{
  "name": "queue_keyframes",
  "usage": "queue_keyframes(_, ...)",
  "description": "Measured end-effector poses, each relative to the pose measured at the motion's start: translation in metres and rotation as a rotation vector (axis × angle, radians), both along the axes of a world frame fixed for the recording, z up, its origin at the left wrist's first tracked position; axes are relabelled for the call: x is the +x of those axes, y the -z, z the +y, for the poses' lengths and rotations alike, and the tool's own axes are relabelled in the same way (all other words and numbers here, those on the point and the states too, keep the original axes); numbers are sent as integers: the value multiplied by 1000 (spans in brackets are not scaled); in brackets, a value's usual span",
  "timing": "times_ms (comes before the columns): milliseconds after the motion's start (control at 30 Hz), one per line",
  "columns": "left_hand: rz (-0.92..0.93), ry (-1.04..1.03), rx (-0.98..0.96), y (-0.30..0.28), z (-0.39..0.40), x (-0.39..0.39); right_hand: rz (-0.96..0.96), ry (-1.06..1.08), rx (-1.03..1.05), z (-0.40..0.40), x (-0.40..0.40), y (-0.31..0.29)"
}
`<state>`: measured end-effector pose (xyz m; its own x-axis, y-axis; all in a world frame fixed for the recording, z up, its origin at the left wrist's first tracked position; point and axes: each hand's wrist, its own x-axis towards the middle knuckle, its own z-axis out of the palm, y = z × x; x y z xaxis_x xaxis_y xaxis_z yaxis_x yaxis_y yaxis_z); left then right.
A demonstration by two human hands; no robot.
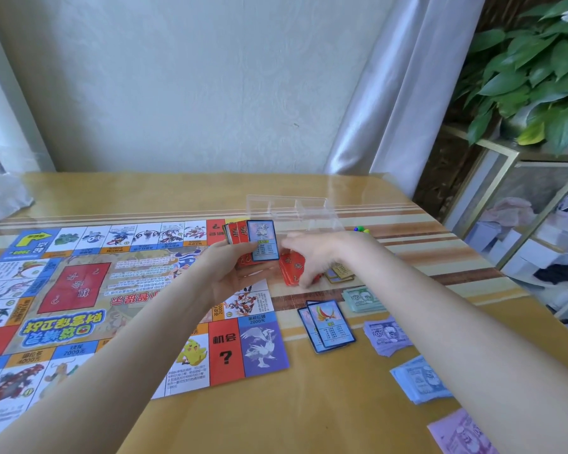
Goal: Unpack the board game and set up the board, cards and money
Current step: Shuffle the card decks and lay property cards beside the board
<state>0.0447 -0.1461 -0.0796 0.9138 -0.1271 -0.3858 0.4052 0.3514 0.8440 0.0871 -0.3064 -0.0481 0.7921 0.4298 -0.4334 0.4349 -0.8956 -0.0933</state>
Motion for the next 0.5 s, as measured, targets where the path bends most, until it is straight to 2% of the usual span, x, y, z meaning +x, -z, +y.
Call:
queue_keyframes(67, -8, -13, -22, 0, 2, -4, 28, 27, 72, -4, -2, -3)
queue_keyframes(133, -12, -30, -47, -2, 2, -8, 16, 94, 227, -11, -7, -9)
queue_keyframes(267, -33, 20, -35, -7, -8, -20, 139, 351, 832, -24, -26, -26)
queue_keyframes(300, -40, 53, -22, -8, -12, -24, 146, 385, 909, -27, -31, -28)
queue_keyframes(400, -55, 151, 5, -11, -24, -36, 47, 375, 838, -34, -46, -29)
queue_keyframes(500, -83, 186, 39, -12, -23, -44, 113, 435, 824, -48, -59, -31)
